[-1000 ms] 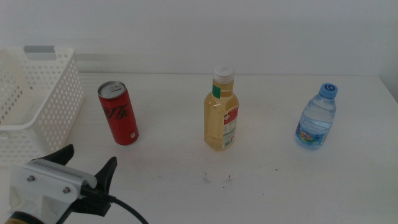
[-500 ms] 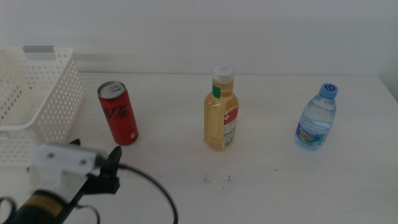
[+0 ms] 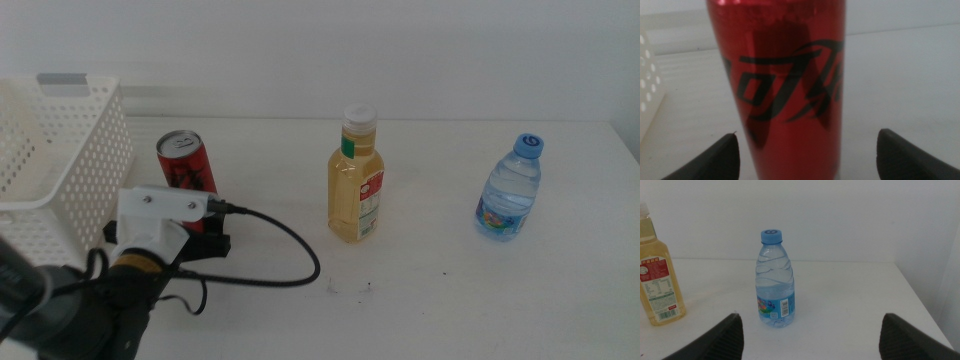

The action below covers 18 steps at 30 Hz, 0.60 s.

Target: Use arms to grab the bottles and put them into the dustbin to the left of the table.

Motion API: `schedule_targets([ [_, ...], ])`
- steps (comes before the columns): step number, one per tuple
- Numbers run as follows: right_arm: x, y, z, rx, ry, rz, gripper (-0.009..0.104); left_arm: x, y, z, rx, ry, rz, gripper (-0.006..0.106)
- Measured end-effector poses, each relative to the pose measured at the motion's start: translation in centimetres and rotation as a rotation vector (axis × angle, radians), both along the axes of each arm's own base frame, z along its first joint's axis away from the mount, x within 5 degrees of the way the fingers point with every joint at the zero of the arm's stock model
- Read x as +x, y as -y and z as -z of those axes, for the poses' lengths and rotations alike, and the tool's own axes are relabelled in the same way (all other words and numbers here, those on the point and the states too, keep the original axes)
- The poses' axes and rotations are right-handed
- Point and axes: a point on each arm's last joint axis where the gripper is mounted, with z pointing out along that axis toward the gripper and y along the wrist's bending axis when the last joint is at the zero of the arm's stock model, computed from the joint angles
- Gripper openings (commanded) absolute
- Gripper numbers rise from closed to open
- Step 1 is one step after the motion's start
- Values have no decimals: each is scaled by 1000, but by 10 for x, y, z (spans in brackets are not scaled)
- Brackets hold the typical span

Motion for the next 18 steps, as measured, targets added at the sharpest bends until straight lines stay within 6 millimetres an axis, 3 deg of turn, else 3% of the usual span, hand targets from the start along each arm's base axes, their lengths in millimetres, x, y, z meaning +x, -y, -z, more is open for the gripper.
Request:
schedule_targets([
  [9, 0, 0, 0, 0, 0, 0, 84, 34, -4, 11, 16, -8, -15, 94],
  [18, 0, 0, 0, 0, 0, 0, 84, 48, -5, 17, 34, -10, -6, 94],
])
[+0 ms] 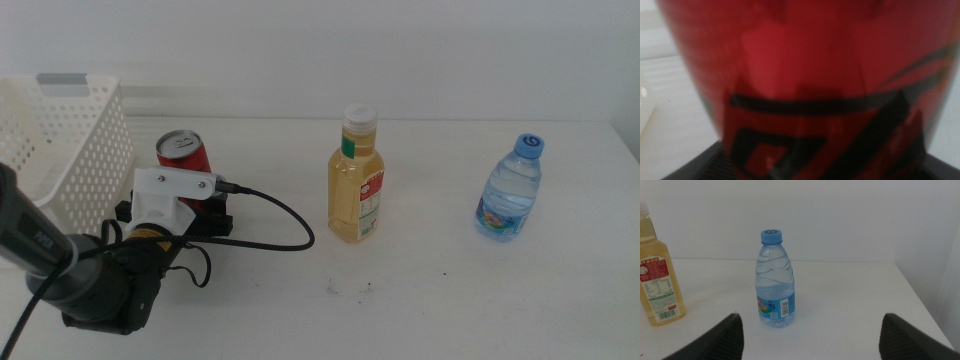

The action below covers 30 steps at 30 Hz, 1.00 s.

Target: Use arms to grab the bottles and put them into the dustbin to the left of the table.

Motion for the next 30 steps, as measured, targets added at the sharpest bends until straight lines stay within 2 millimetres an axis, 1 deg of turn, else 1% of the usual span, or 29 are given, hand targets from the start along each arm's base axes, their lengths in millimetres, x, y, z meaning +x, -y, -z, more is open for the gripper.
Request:
schedule_targets([
  [3, 0, 0, 0, 0, 0, 0, 84, 3, 1, 2, 7, 1, 4, 90],
  [5, 0, 0, 0, 0, 0, 0, 84, 5, 2, 1, 10, 8, 6, 83],
  [7, 0, 0, 0, 0, 0, 0, 84, 7, 2, 0, 11, 13, 6, 72],
  [11, 0, 0, 0, 0, 0, 0, 84, 8, 3, -2, -25, 25, 13, 36],
  [13, 0, 0, 0, 0, 0, 0, 84, 2, 3, -6, -42, 11, 20, 19],
  [15, 0, 0, 0, 0, 0, 0, 84, -7, 2, -15, -45, -41, 27, 6],
  [17, 0, 0, 0, 0, 0, 0, 84, -15, 1, -32, -42, -90, 37, -2],
  [22, 0, 0, 0, 0, 0, 0, 84, -35, -2, -92, -39, -167, 52, -2],
  [25, 0, 0, 0, 0, 0, 0, 84, -45, -3, -121, 7, -270, 81, -2],
  [28, 0, 0, 0, 0, 0, 0, 84, -49, -4, -149, 34, -363, 83, -2],
  [30, 0, 0, 0, 0, 0, 0, 84, -43, -12, -170, 39, -444, 64, -2],
])
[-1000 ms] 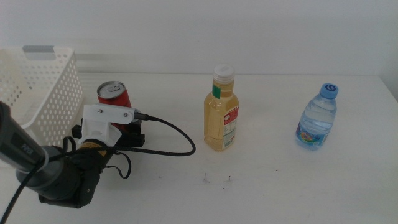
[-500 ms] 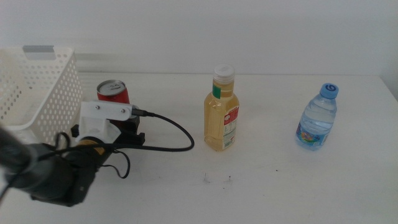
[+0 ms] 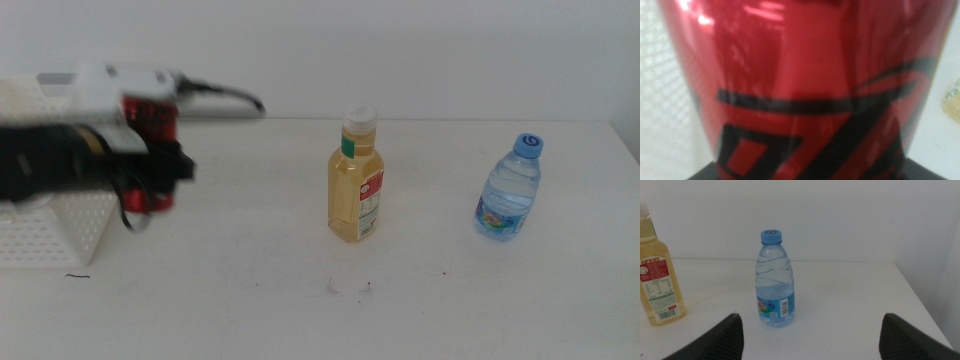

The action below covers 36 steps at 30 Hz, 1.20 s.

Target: Use arms to grab the bottles and put them into the dustbin to the left of the table.

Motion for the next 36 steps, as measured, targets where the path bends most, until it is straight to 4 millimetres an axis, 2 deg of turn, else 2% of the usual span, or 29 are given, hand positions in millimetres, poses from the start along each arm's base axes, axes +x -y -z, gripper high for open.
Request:
schedule_targets([
  [3, 0, 0, 0, 0, 0, 0, 84, 16, -26, -36, 3, -91, -3, -2],
  [6, 0, 0, 0, 0, 0, 0, 84, 37, -65, -78, 9, -116, -10, -2],
  [9, 0, 0, 0, 0, 0, 0, 84, 57, -100, -105, 24, -148, -31, -2],
  [10, 0, 0, 0, 0, 0, 0, 84, 62, -111, -111, 27, -174, -36, -2],
  [14, 0, 0, 0, 0, 0, 0, 84, 84, -142, -110, 30, -278, -49, -2],
  [18, 0, 0, 0, 0, 0, 0, 84, 106, -162, -90, 42, -335, -70, -2],
  [22, 0, 0, 0, 0, 0, 0, 84, 123, -175, -55, 68, -432, -81, -2],
  [29, 0, 0, 0, 0, 0, 0, 84, 144, -185, 7, 68, -574, -73, 1],
  [34, 0, 0, 0, 0, 0, 0, 84, 153, -191, 41, 82, -634, -73, 18],
  [36, 0, 0, 0, 0, 0, 0, 84, 155, -191, 48, 80, -640, -74, 32],
])
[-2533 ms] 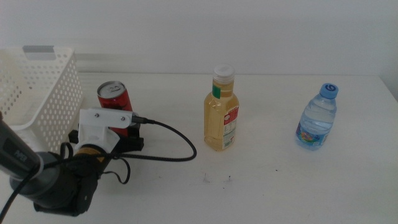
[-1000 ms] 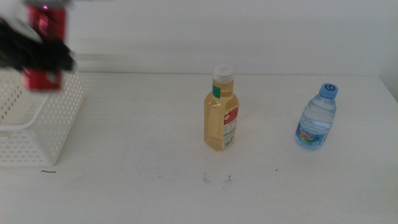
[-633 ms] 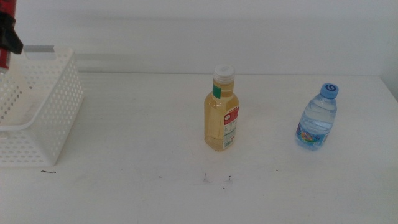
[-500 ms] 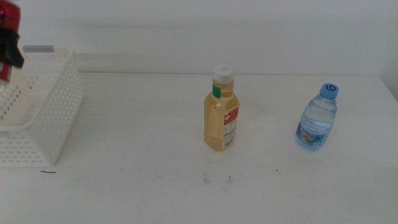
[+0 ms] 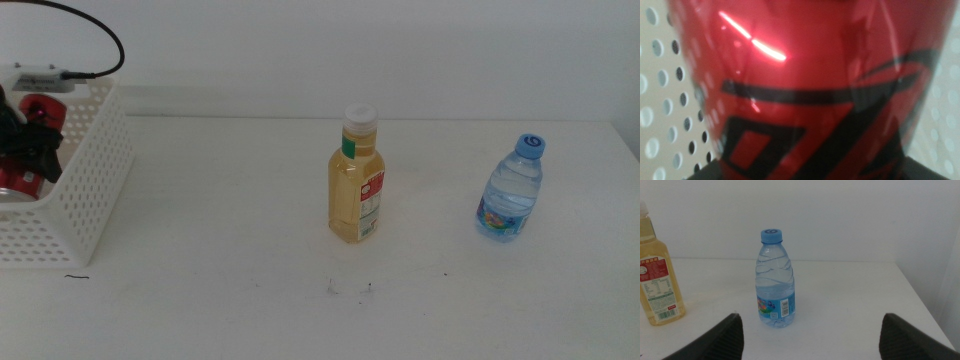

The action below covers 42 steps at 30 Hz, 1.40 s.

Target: Use arms to grab the bottles and put them into the dustbin to the left of the table.

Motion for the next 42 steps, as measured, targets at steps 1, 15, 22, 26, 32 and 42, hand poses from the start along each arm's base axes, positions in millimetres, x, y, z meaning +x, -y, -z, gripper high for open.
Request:
schedule_targets([
  [1, 0, 0, 0, 0, 0, 0, 84, 0, 0, 1, -1, -2, 0, 38],
  [15, 0, 0, 0, 0, 0, 0, 84, -11, 7, -51, 9, 110, -26, 94],
  [22, 0, 0, 0, 0, 0, 0, 84, -60, 71, -128, 19, 322, 35, 94],
  [26, 0, 0, 0, 0, 0, 0, 84, -110, 120, -149, 16, 519, 107, 94],
  [32, 0, 0, 0, 0, 0, 0, 84, -194, 171, -121, -37, 775, 208, 94],
  [42, 0, 0, 0, 0, 0, 0, 84, -305, 190, -18, -158, 1145, 314, 94],
])
